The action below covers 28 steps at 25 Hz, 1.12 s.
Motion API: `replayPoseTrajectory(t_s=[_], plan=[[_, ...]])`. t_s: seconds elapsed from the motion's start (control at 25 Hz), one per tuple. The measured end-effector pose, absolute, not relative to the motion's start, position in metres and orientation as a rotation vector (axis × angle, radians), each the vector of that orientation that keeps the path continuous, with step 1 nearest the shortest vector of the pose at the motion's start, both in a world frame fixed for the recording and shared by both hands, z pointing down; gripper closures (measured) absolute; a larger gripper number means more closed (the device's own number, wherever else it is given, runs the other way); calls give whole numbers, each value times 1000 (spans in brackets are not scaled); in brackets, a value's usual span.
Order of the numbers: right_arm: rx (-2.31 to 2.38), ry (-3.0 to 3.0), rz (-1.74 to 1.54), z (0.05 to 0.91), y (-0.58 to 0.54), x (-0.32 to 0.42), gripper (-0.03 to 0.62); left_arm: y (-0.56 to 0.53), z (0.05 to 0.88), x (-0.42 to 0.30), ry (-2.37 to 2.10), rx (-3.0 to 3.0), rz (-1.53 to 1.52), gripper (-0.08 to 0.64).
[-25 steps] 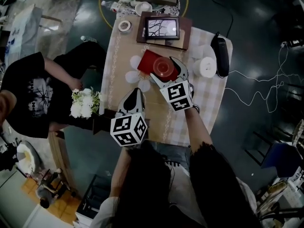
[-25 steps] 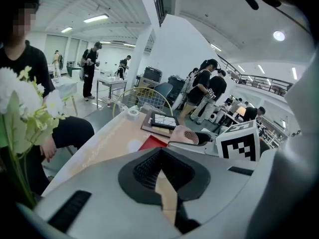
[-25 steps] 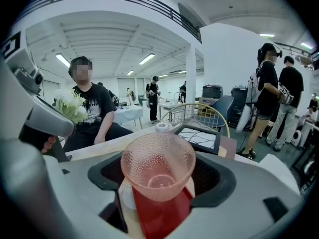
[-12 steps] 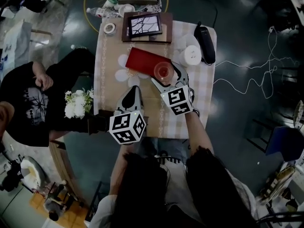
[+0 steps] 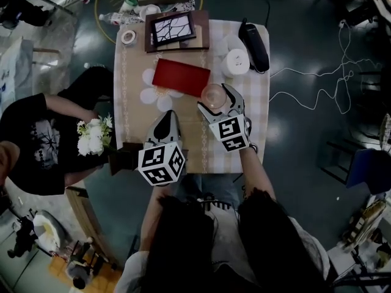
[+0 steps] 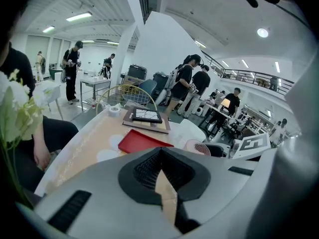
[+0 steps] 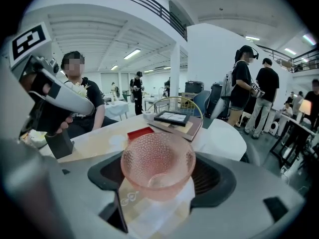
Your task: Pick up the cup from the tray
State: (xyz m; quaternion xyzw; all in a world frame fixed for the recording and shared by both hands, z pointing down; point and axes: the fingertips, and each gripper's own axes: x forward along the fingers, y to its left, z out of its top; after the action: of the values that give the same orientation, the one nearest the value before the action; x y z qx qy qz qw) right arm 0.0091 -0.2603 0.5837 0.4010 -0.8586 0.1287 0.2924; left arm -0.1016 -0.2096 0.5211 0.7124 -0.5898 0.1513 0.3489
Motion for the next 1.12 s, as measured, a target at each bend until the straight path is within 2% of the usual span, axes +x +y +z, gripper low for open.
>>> replayPoseTrajectory(t_s=[0.64,0.92,1.12], plan=[[1103,-2264,392,610,-240,37,195,-205,530,-89,-1491,1862,421,552],[1056,-2217,277,622,-235,47,204,-201,534,-85,-1499,1861,449,552],[1101,-2281,435,625,-234,46,202,-197,539,-86,-1501,1846,450,552]])
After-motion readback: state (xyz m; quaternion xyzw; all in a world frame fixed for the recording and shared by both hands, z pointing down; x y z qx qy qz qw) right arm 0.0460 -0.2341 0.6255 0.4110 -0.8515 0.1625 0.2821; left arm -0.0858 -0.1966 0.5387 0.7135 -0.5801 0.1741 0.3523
